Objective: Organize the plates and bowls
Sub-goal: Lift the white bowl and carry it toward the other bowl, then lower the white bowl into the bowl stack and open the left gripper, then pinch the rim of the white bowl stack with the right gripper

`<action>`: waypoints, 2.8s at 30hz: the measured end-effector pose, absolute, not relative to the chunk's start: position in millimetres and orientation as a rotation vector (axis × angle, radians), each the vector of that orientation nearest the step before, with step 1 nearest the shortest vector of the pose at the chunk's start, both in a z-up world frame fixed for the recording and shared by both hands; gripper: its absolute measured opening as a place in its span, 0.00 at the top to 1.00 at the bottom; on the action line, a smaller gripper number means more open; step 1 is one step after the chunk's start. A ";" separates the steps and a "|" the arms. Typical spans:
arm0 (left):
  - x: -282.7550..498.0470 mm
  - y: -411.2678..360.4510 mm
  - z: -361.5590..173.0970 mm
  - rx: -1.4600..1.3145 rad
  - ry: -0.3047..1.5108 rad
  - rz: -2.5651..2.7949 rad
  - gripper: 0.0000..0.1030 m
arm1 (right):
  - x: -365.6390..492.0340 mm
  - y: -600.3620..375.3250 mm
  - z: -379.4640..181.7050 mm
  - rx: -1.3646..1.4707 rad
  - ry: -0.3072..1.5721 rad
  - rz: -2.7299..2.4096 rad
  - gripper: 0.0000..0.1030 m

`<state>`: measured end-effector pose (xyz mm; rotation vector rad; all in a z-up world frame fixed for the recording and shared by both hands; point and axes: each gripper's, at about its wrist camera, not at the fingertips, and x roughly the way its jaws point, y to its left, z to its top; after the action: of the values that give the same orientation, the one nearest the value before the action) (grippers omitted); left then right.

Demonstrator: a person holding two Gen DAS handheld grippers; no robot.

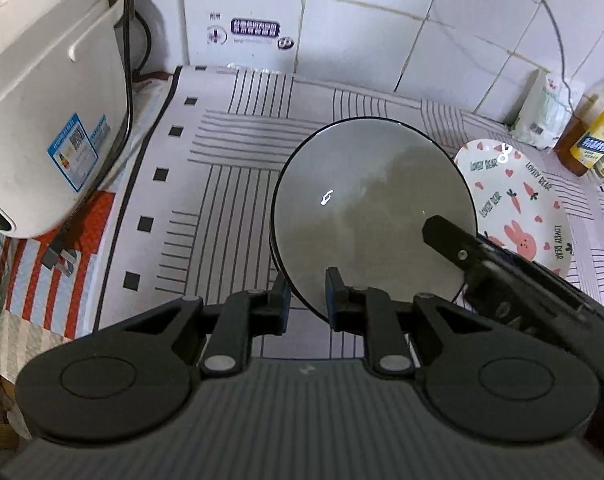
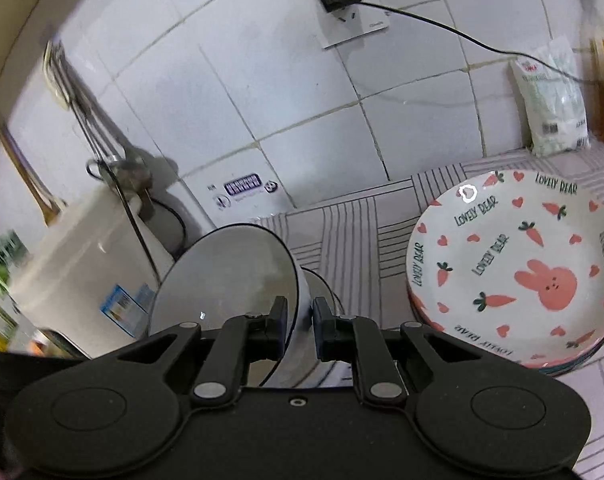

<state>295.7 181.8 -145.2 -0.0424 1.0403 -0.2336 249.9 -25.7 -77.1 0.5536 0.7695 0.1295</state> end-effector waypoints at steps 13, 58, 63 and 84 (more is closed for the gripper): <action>308.2 178.1 -154.4 -0.016 1.082 -0.236 0.79 | 259.2 -9.0 -83.6 0.397 0.756 0.115 0.84; 211.7 188.3 -136.1 0.013 0.907 -0.329 0.36 | 191.5 -45.7 -45.9 0.025 0.729 0.406 0.19; 215.5 187.7 -146.7 0.008 0.908 -0.319 0.28 | 196.4 -45.2 -59.4 -0.007 0.707 0.434 0.07; 253.6 219.5 -143.4 -0.151 0.773 -0.330 0.10 | 240.7 -1.5 -127.5 0.015 0.819 0.646 0.07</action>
<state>253.6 219.5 -143.4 -0.1511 0.7726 -0.3300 240.7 -1.5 -127.5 0.0152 0.8193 0.6462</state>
